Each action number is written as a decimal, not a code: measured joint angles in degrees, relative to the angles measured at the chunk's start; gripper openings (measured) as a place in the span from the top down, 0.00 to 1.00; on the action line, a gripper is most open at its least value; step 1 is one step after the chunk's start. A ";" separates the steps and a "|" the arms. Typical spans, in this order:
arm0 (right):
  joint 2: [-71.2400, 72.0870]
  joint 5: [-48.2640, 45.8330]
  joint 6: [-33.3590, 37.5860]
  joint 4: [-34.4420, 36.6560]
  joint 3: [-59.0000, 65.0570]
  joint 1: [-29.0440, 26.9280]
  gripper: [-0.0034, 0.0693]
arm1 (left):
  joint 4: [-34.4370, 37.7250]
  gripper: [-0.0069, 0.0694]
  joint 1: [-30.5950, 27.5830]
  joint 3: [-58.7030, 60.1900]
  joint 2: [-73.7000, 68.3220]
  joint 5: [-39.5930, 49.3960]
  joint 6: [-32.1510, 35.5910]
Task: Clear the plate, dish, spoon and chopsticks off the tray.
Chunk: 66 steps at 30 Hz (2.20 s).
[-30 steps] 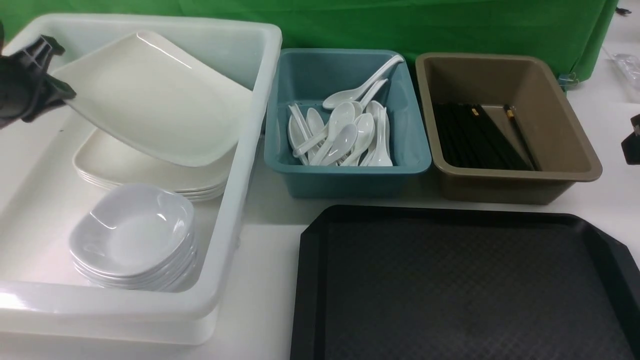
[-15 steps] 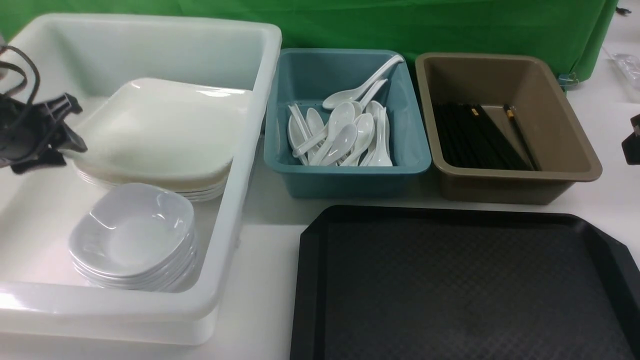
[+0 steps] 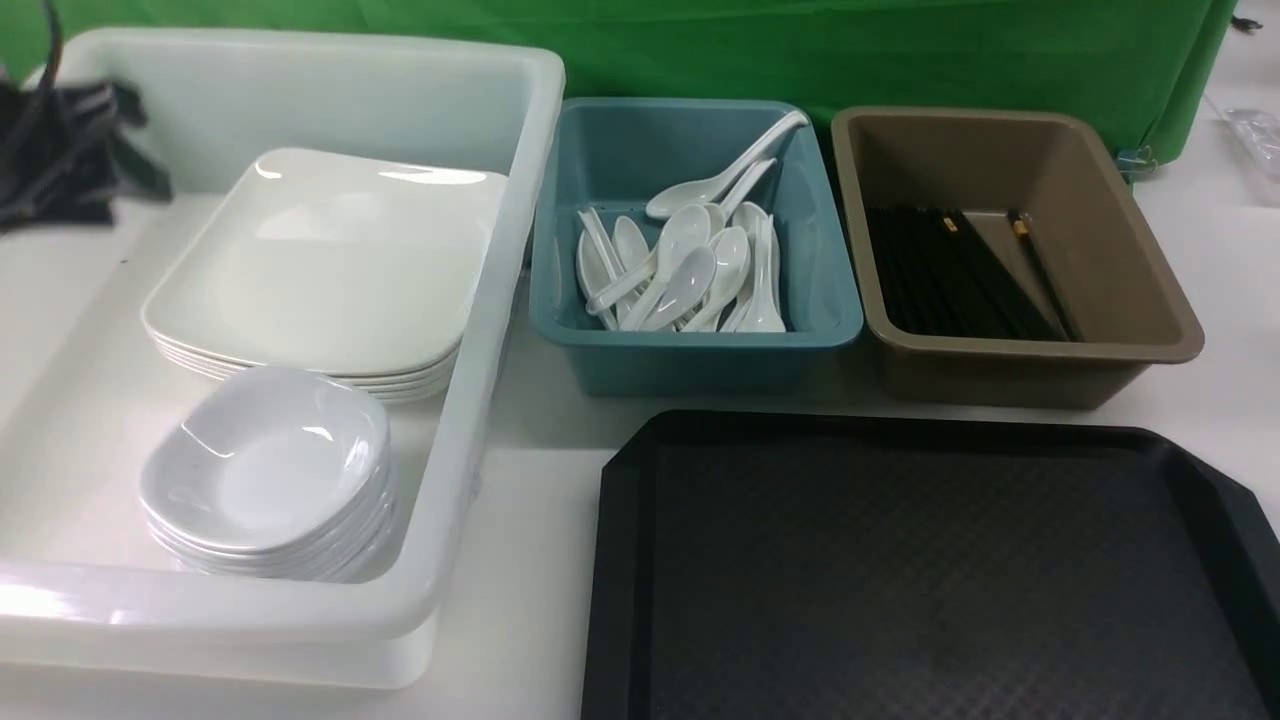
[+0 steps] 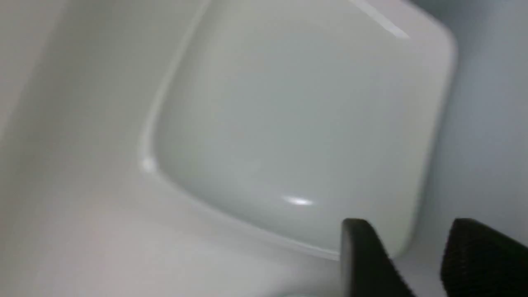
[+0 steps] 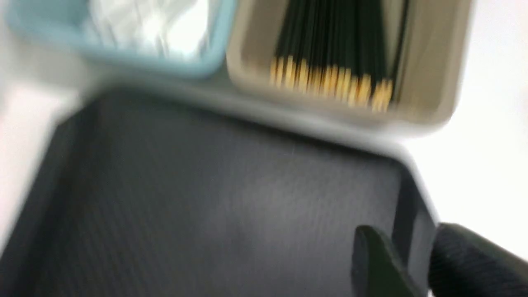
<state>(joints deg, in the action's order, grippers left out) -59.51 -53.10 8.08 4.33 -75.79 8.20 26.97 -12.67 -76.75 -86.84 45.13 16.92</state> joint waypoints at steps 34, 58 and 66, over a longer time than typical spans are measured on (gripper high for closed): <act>57.42 60.45 2.78 -0.05 52.04 0.00 0.90 | 2.98 0.90 24.06 49.84 81.29 -15.12 -5.30; 57.42 60.45 2.78 -0.05 52.04 0.00 0.82 | -9.29 0.89 21.90 55.69 82.93 -22.84 -4.67; 57.42 60.45 2.78 -0.05 52.04 0.00 0.79 | -16.17 0.89 9.08 76.49 86.75 -36.38 -5.43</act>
<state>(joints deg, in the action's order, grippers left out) -2.09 7.35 10.87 4.28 -23.75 8.20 10.80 -3.59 -0.25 -0.10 8.75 11.49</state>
